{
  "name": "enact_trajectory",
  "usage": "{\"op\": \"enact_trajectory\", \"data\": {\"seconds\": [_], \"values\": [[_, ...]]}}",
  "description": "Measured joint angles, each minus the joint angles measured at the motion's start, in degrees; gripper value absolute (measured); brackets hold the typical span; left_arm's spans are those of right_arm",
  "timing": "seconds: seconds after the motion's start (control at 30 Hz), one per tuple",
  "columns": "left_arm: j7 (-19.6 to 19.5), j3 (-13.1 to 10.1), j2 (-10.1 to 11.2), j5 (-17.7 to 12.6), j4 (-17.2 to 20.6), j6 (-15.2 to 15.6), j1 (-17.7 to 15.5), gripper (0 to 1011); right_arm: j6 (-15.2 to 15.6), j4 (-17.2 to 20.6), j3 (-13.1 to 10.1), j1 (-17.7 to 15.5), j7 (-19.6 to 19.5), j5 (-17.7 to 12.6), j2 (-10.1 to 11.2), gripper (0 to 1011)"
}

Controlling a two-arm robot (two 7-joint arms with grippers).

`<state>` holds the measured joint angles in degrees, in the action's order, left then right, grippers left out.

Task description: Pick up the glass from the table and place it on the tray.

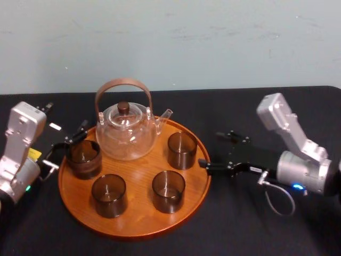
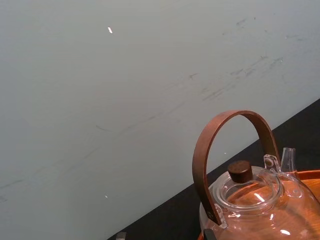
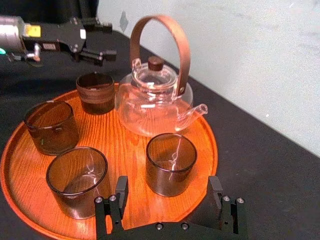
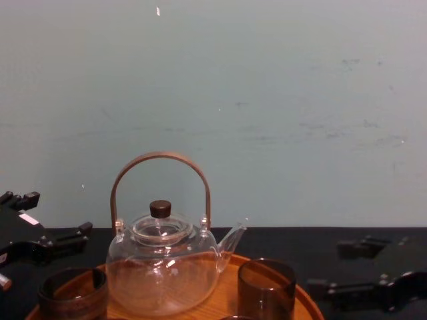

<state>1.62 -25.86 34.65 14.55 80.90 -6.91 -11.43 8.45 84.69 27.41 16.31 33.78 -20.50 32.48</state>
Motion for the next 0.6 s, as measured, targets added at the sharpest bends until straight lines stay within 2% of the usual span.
{"op": "enact_trajectory", "data": {"seconds": [0.17, 0.33, 0.5, 0.6], "values": [[0.0, 0.0, 0.0, 0.0, 0.0, 0.0, 0.0, 1001, -2.3, 3.7, -2.9, -3.4, -0.9, -2.0, 2.8, 1002], [0.0, 0.0, 0.0, 0.0, 0.0, 0.0, 0.0, 1001, -3.5, 5.6, -5.5, -5.7, -3.6, -3.4, 3.3, 1002], [0.0, 0.0, 0.0, 0.0, 0.0, 0.0, 0.0, 1001, -3.8, 6.9, -8.6, -8.1, -8.9, -4.0, 1.8, 1002], [0.0, 0.0, 0.0, 0.0, 0.0, 0.0, 0.0, 1001, -4.0, 7.3, -10.3, -9.3, -13.3, -3.4, 0.0, 1002]]}}
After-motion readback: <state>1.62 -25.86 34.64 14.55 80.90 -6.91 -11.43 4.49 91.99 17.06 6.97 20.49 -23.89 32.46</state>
